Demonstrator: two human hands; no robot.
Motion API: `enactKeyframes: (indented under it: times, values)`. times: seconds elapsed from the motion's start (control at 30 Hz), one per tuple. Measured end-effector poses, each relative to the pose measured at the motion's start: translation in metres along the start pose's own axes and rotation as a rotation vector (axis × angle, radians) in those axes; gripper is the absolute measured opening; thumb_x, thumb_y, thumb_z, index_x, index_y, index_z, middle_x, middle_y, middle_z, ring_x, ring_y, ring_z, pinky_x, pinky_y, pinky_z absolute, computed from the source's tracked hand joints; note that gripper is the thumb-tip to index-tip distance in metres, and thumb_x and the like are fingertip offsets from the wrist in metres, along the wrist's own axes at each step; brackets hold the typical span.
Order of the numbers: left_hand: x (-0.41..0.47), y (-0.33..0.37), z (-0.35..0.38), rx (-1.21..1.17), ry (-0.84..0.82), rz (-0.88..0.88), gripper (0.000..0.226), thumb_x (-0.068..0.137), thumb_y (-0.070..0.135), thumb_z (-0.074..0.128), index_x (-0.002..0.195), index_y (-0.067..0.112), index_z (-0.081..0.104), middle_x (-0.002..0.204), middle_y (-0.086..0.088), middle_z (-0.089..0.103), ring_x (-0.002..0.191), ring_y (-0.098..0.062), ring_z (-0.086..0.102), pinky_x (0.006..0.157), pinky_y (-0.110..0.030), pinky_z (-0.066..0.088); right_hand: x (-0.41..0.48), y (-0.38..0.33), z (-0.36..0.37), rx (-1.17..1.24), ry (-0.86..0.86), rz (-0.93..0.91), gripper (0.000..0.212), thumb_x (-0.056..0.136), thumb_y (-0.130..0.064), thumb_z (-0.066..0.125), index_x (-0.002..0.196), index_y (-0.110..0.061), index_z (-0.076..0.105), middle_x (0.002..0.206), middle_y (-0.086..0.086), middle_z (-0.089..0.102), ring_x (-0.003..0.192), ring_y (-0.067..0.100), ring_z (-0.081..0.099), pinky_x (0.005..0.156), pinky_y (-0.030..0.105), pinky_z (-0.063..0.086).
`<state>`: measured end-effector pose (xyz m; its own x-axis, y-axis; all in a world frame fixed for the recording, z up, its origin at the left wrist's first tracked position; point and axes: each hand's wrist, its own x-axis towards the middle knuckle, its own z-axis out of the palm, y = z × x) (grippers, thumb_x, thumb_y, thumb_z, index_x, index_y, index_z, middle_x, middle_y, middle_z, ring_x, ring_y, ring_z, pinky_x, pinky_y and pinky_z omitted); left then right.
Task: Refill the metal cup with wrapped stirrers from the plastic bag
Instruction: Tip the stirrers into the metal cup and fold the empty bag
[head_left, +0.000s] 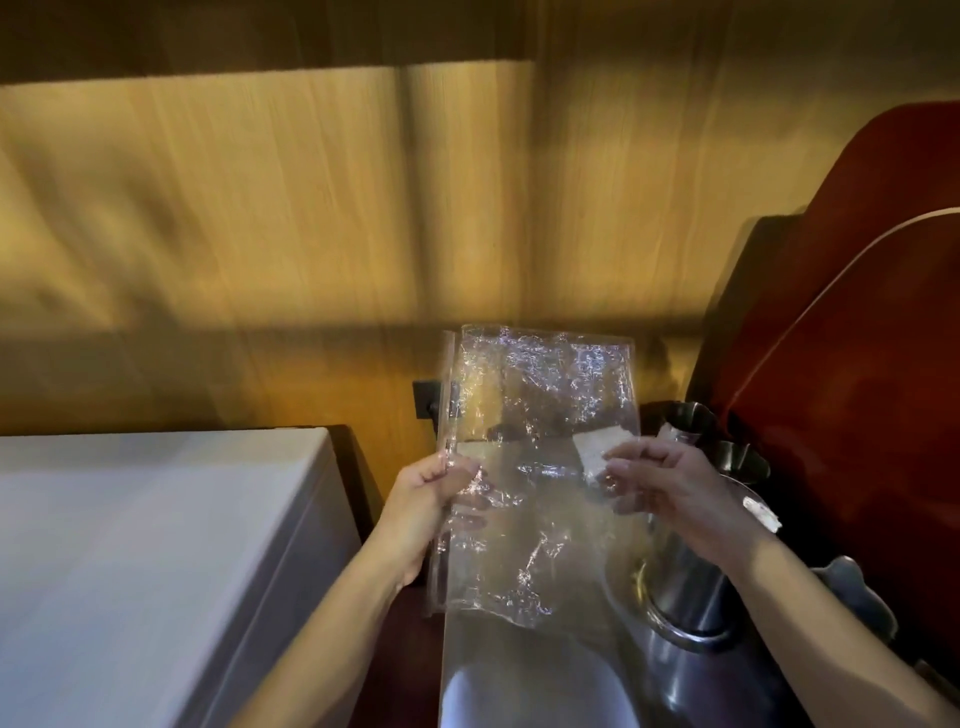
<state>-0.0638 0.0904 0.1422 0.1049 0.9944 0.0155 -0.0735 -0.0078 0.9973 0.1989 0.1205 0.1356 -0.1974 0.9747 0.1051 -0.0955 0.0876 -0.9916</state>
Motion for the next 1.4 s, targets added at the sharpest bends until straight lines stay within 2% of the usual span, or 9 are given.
enactKeyframes:
  times: [0.17,0.53,0.77,0.87,0.93,1.0,1.13,1.27,1.4]
  values:
    - [0.003,-0.007,-0.001,-0.004,0.100,0.030,0.027,0.086,0.022,0.061,0.061,0.021,0.070,0.082,0.001,0.073,0.078,-0.012,0.067,0.064,-0.026,0.054,-0.002,0.002,-0.003,-0.021,-0.068,0.035,0.025,0.066,-0.017,0.073,0.087,-0.005,0.068,0.078,0.022,0.071,0.066,0.031,0.069,0.049,0.030,0.055]
    - [0.005,-0.014,-0.014,0.033,0.088,0.027,0.009,0.089,-0.003,0.048,0.088,-0.006,0.057,0.076,-0.018,0.062,0.050,-0.016,0.054,0.035,-0.017,0.040,-0.002,0.017,-0.013,0.066,-0.117,0.022,0.030,0.054,-0.020,0.076,0.082,-0.010,0.074,0.060,0.007,0.070,0.054,0.016,0.065,0.047,0.024,0.053]
    - [0.002,-0.019,-0.015,0.054,0.024,0.068,0.053,0.081,-0.020,0.032,0.055,0.011,0.066,0.068,-0.001,0.072,0.066,-0.009,0.067,0.059,-0.014,0.052,-0.006,0.027,-0.015,0.089,-0.112,-0.073,0.017,0.060,0.002,0.054,0.055,0.000,0.069,0.059,0.010,0.070,0.063,0.016,0.067,0.065,0.023,0.055]
    - [0.002,-0.023,-0.019,0.042,-0.005,0.012,0.052,0.073,-0.024,0.028,0.048,0.008,0.061,0.071,-0.007,0.072,0.070,-0.014,0.068,0.071,-0.027,0.051,-0.006,0.031,-0.017,0.135,-0.128,-0.041,0.014,0.062,-0.009,0.057,0.061,0.001,0.068,0.061,0.009,0.068,0.063,0.018,0.063,0.063,0.024,0.052]
    - [0.001,-0.026,-0.023,0.049,-0.066,-0.062,0.052,0.076,-0.024,0.030,0.050,0.008,0.062,0.074,-0.004,0.073,0.062,-0.013,0.066,0.055,-0.030,0.050,-0.006,0.032,-0.017,0.101,-0.134,-0.009,0.013,0.068,-0.014,0.063,0.069,-0.001,0.068,0.066,0.009,0.067,0.064,0.020,0.059,0.058,0.022,0.049]
    - [0.001,-0.030,-0.026,0.123,-0.110,-0.115,0.045,0.082,-0.022,0.032,0.062,0.006,0.062,0.087,-0.008,0.069,0.065,-0.017,0.065,0.044,-0.026,0.050,-0.006,0.032,-0.018,-0.093,-0.149,-0.009,0.009,0.074,-0.003,0.065,0.075,-0.012,0.065,0.072,0.005,0.062,0.065,0.019,0.056,0.058,0.023,0.048]
    - [0.000,-0.039,-0.021,0.229,-0.020,-0.150,0.020,0.091,-0.008,0.040,0.089,0.007,0.052,0.104,-0.014,0.056,0.080,-0.021,0.059,0.061,-0.023,0.048,-0.007,0.025,-0.010,-0.244,-0.291,0.012,0.036,0.072,0.018,0.056,0.083,-0.015,0.059,0.073,0.002,0.057,0.064,0.017,0.055,0.058,0.029,0.049]
    - [-0.001,-0.045,0.001,0.377,-0.303,-0.118,0.040,0.082,0.025,0.068,0.116,0.017,0.049,0.111,-0.005,0.058,0.099,-0.013,0.057,0.077,-0.011,0.047,-0.004,0.015,0.010,-0.371,-0.455,0.063,0.041,0.072,0.015,0.056,0.099,-0.017,0.060,0.071,-0.005,0.059,0.068,0.015,0.054,0.061,0.031,0.047]
    - [-0.004,-0.063,0.032,0.309,-0.488,-0.178,0.034,0.077,0.010,0.072,0.104,0.023,0.057,0.095,0.007,0.068,0.088,-0.004,0.066,0.075,-0.020,0.052,0.004,0.012,0.029,-0.473,-0.452,0.110,0.052,0.073,0.007,0.063,0.112,-0.026,0.053,0.070,-0.011,0.059,0.067,0.009,0.058,0.062,0.026,0.050]
